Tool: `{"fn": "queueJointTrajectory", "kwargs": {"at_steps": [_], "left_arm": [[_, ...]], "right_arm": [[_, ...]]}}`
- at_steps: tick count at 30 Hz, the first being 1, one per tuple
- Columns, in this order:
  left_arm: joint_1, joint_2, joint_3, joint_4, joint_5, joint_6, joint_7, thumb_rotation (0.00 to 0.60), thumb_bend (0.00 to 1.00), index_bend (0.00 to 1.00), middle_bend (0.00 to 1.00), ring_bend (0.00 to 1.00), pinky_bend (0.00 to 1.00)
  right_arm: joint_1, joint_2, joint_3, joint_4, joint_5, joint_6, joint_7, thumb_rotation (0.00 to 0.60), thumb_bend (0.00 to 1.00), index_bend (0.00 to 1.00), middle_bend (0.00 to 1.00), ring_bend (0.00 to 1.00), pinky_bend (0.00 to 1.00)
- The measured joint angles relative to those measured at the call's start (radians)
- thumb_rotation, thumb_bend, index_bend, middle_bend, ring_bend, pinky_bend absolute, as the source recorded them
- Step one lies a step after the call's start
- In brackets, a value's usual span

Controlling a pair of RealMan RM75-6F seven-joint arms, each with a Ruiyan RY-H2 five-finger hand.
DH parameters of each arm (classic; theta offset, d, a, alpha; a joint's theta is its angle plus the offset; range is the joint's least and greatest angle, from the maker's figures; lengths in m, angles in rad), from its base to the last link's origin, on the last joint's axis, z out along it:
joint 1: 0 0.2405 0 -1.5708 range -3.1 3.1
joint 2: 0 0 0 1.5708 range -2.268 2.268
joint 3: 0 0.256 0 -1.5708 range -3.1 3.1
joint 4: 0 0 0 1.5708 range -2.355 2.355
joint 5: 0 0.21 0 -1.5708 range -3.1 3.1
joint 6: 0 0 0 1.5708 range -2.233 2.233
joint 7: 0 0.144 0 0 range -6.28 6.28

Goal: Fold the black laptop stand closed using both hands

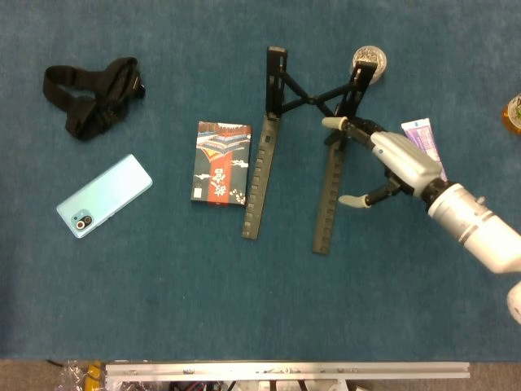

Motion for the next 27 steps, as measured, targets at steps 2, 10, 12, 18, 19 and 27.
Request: {"fn": "queueJointTrajectory", "kwargs": {"at_steps": [2, 10, 12, 18, 19, 27], "left_arm": [[0.0, 0.0, 0.0, 0.001, -0.001, -0.001, 0.0, 0.6, 0.26, 0.04, 0.0, 0.0, 0.01], [-0.008, -0.004, -0.002, 0.002, 0.0, -0.009, 0.003, 0.6, 0.26, 0.04, 0.0, 0.0, 0.01], [-0.01, -0.005, -0.003, 0.003, -0.001, -0.012, 0.003, 0.6, 0.26, 0.04, 0.0, 0.0, 0.01], [-0.011, -0.005, -0.002, 0.005, -0.003, -0.012, 0.002, 0.6, 0.26, 0.04, 0.0, 0.0, 0.01], [-0.01, -0.005, -0.002, 0.004, -0.003, -0.01, 0.002, 0.6, 0.26, 0.04, 0.0, 0.0, 0.01], [-0.005, 0.001, 0.001, 0.003, -0.004, -0.006, 0.002, 0.6, 0.26, 0.04, 0.0, 0.0, 0.01]], "right_arm": [[0.001, -0.007, 0.0, 0.013, 0.004, -0.002, 0.001, 0.6, 0.13, 0.1, 0.26, 0.05, 0.03], [0.007, -0.022, 0.019, 0.046, 0.027, -0.006, 0.002, 0.6, 0.13, 0.1, 0.26, 0.05, 0.03], [0.008, -0.026, 0.023, 0.053, 0.033, -0.006, 0.001, 0.6, 0.13, 0.1, 0.26, 0.05, 0.03], [0.007, -0.031, 0.025, 0.059, 0.043, -0.007, -0.007, 0.6, 0.13, 0.1, 0.26, 0.05, 0.03], [0.005, -0.027, 0.021, 0.052, 0.039, -0.007, -0.005, 0.6, 0.13, 0.1, 0.26, 0.05, 0.03], [-0.013, 0.019, -0.027, -0.018, -0.036, -0.002, 0.01, 0.6, 0.13, 0.1, 0.26, 0.05, 0.03]]}}
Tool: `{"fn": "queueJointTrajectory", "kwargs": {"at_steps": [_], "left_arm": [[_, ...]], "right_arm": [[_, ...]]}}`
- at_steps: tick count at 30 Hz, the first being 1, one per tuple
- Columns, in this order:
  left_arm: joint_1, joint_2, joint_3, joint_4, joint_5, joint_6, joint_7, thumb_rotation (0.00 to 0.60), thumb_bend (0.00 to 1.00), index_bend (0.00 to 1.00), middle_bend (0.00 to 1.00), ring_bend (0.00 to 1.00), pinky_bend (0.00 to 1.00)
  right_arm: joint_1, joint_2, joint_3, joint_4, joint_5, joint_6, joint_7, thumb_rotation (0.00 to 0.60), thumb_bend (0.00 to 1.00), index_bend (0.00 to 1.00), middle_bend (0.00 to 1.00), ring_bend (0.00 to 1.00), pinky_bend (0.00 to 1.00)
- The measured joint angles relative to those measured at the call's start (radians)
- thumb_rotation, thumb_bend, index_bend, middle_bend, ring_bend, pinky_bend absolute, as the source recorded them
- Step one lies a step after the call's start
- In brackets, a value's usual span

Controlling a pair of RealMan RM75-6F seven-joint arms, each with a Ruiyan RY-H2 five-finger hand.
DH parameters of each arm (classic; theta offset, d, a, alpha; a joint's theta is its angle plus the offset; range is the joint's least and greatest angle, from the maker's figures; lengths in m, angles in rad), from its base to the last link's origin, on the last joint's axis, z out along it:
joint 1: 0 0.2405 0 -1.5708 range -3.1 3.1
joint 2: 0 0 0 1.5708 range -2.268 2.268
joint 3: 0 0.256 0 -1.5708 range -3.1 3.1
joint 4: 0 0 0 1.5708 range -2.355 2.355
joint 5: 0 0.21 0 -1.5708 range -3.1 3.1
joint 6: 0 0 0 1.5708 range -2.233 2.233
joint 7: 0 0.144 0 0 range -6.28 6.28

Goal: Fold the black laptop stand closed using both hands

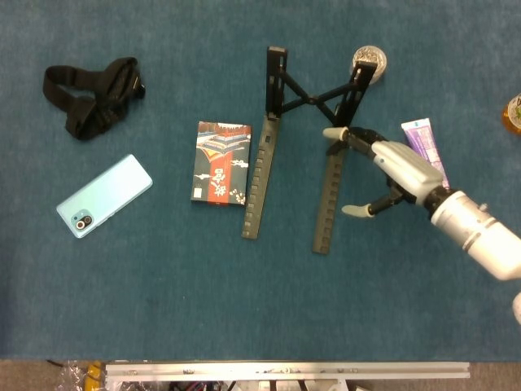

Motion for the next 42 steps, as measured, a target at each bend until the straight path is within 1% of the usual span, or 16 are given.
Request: {"fn": "queueJointTrajectory", "kwargs": {"at_steps": [3, 14, 19, 22, 27, 33, 38, 42], "left_arm": [[-0.003, -0.001, 0.0, -0.004, 0.005, 0.0, 0.003, 0.6, 0.26, 0.04, 0.0, 0.0, 0.01], [-0.002, -0.002, -0.001, -0.006, 0.003, 0.002, 0.007, 0.6, 0.26, 0.04, 0.0, 0.0, 0.01], [-0.003, -0.004, -0.001, -0.004, 0.001, 0.001, 0.005, 0.6, 0.26, 0.04, 0.0, 0.0, 0.01], [-0.003, -0.004, -0.001, -0.003, 0.001, 0.001, 0.004, 0.6, 0.26, 0.04, 0.0, 0.0, 0.01], [0.0, -0.003, 0.0, -0.003, 0.001, 0.005, 0.003, 0.6, 0.26, 0.04, 0.0, 0.0, 0.01], [0.002, 0.0, 0.0, -0.003, 0.0, 0.007, 0.001, 0.6, 0.26, 0.04, 0.0, 0.0, 0.01], [0.001, 0.0, 0.001, -0.007, 0.003, 0.006, 0.007, 0.6, 0.26, 0.04, 0.0, 0.0, 0.01], [0.0, 0.0, 0.003, -0.013, 0.004, 0.005, 0.011, 0.6, 0.26, 0.04, 0.0, 0.0, 0.01]], "right_arm": [[0.006, -0.014, 0.007, 0.016, 0.005, -0.004, 0.006, 0.6, 0.13, 0.1, 0.26, 0.05, 0.03], [0.056, -0.11, 0.062, 0.16, 0.088, -0.054, -0.001, 0.6, 0.13, 0.1, 0.26, 0.05, 0.03], [0.067, -0.13, 0.08, 0.188, 0.116, -0.066, -0.014, 0.6, 0.13, 0.1, 0.26, 0.05, 0.03], [0.066, -0.13, 0.08, 0.186, 0.118, -0.065, -0.017, 0.6, 0.13, 0.1, 0.26, 0.05, 0.03], [0.054, -0.111, 0.068, 0.146, 0.101, -0.058, -0.013, 0.6, 0.13, 0.1, 0.26, 0.05, 0.03], [0.026, -0.037, 0.051, 0.036, 0.03, -0.019, 0.026, 0.6, 0.13, 0.1, 0.26, 0.05, 0.03], [-0.004, 0.045, 0.052, -0.068, -0.071, 0.09, 0.071, 0.6, 0.13, 0.1, 0.26, 0.05, 0.03], [-0.028, 0.105, 0.072, -0.132, -0.118, 0.194, 0.083, 0.6, 0.13, 0.1, 0.25, 0.05, 0.03]]}}
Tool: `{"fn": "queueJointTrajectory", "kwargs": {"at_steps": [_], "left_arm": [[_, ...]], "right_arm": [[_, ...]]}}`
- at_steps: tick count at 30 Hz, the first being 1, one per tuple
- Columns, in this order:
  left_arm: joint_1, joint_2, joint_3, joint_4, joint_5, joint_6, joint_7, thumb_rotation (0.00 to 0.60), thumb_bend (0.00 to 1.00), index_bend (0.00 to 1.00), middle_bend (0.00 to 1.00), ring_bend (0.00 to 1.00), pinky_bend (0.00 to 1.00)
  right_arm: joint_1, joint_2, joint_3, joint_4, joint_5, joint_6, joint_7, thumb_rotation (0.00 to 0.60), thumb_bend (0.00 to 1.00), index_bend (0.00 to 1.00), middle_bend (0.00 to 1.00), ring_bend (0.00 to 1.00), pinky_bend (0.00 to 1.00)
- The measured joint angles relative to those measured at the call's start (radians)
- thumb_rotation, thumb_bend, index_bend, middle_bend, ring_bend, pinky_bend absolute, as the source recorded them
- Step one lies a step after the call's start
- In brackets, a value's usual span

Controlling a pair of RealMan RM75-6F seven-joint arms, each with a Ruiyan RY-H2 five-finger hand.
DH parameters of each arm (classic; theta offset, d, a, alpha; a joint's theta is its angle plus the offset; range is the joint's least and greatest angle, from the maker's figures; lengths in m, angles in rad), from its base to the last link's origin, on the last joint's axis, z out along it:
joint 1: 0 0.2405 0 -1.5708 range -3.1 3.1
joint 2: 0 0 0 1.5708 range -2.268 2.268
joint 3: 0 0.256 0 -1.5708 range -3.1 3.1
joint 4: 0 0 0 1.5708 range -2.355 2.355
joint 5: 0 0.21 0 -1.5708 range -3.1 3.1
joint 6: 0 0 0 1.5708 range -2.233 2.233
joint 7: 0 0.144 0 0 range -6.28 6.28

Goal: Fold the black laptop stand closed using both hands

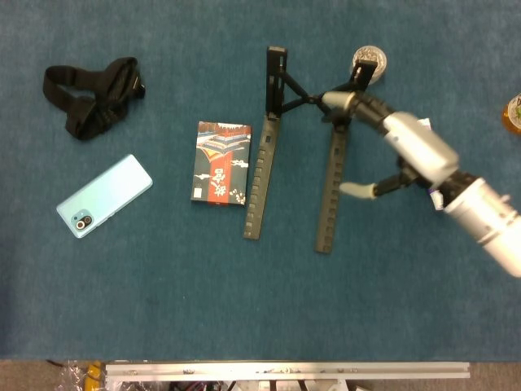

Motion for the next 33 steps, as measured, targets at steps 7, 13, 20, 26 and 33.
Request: {"fn": "queueJointTrajectory", "kwargs": {"at_steps": [7, 13, 20, 26, 33], "left_arm": [[0.0, -0.001, 0.004, -0.004, 0.0, -0.004, 0.004, 0.6, 0.26, 0.04, 0.0, 0.0, 0.01], [-0.002, -0.002, 0.004, -0.007, -0.003, -0.01, 0.009, 0.6, 0.26, 0.04, 0.0, 0.0, 0.01], [-0.004, -0.003, 0.004, -0.008, -0.008, -0.013, 0.015, 0.6, 0.26, 0.04, 0.0, 0.0, 0.01], [-0.003, -0.001, 0.004, -0.009, -0.008, -0.011, 0.016, 0.6, 0.26, 0.04, 0.0, 0.0, 0.01], [-0.007, -0.005, 0.003, -0.007, -0.007, -0.016, 0.017, 0.6, 0.26, 0.04, 0.0, 0.0, 0.01]], "right_arm": [[-0.02, 0.051, 0.052, -0.039, 0.027, 0.073, -0.048, 0.6, 0.13, 0.1, 0.25, 0.05, 0.03], [-0.009, 0.041, 0.07, -0.019, 0.103, 0.055, -0.096, 0.6, 0.13, 0.1, 0.24, 0.04, 0.03], [0.013, -0.003, 0.07, 0.039, 0.184, -0.012, -0.115, 0.6, 0.13, 0.1, 0.24, 0.04, 0.03], [0.012, -0.004, 0.053, 0.039, 0.158, -0.027, -0.085, 0.6, 0.13, 0.1, 0.24, 0.04, 0.13], [-0.022, 0.039, -0.002, -0.014, 0.057, 0.002, -0.044, 0.6, 0.13, 0.1, 0.24, 0.04, 0.16]]}}
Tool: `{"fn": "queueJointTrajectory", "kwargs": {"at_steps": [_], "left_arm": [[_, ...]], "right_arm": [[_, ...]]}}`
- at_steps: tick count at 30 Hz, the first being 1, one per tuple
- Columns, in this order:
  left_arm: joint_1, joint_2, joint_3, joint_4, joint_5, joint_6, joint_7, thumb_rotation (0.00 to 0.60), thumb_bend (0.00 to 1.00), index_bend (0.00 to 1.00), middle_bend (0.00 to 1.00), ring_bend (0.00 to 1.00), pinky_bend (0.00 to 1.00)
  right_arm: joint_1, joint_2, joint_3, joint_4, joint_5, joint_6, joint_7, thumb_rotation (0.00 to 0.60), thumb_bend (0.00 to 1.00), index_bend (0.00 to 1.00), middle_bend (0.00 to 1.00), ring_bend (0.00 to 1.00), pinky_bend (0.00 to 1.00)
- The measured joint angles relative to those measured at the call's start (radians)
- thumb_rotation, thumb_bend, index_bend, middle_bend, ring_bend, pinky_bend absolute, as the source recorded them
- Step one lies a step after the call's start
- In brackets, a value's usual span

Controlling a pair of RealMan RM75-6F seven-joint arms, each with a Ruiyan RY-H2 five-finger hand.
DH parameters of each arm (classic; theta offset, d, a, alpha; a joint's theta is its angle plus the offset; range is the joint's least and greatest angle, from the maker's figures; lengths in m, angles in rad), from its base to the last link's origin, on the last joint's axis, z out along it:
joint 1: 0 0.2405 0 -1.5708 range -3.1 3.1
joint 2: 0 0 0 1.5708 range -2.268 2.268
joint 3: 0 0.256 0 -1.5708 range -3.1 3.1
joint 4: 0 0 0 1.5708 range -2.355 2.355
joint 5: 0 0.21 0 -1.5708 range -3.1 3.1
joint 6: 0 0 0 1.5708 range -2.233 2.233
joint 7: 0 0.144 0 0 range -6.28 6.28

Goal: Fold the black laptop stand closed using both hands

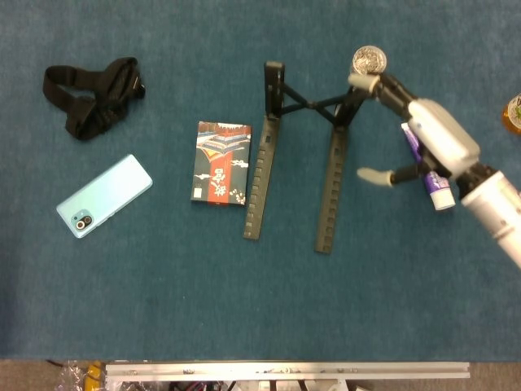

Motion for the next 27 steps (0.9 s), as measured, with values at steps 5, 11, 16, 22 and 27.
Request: {"fn": "queueJointTrajectory", "kwargs": {"at_steps": [5, 11, 16, 22, 27], "left_arm": [[-0.007, 0.002, -0.004, 0.0, 0.004, -0.002, 0.004, 0.6, 0.26, 0.04, 0.0, 0.0, 0.01], [-0.02, 0.006, -0.006, -0.002, 0.014, -0.016, 0.01, 0.6, 0.26, 0.04, 0.0, 0.0, 0.01], [-0.035, 0.01, -0.009, -0.005, 0.027, -0.025, 0.016, 0.6, 0.26, 0.04, 0.0, 0.0, 0.01], [-0.038, 0.013, -0.007, -0.007, 0.032, -0.025, 0.017, 0.6, 0.26, 0.04, 0.0, 0.0, 0.01], [-0.038, 0.016, -0.004, -0.006, 0.033, -0.025, 0.016, 0.6, 0.26, 0.04, 0.0, 0.0, 0.01]], "right_arm": [[-0.034, 0.057, -0.053, -0.059, -0.082, 0.034, 0.044, 0.6, 0.13, 0.1, 0.24, 0.04, 0.16], [-0.063, 0.119, -0.106, -0.114, -0.154, 0.063, 0.097, 0.6, 0.13, 0.09, 0.24, 0.04, 0.16], [-0.071, 0.147, -0.139, -0.14, -0.199, 0.074, 0.132, 0.6, 0.13, 0.09, 0.24, 0.04, 0.16], [-0.071, 0.176, -0.165, -0.16, -0.243, 0.084, 0.178, 0.6, 0.13, 0.09, 0.24, 0.04, 0.16], [-0.062, 0.187, -0.177, -0.159, -0.259, 0.082, 0.191, 0.6, 0.13, 0.09, 0.24, 0.04, 0.16]]}}
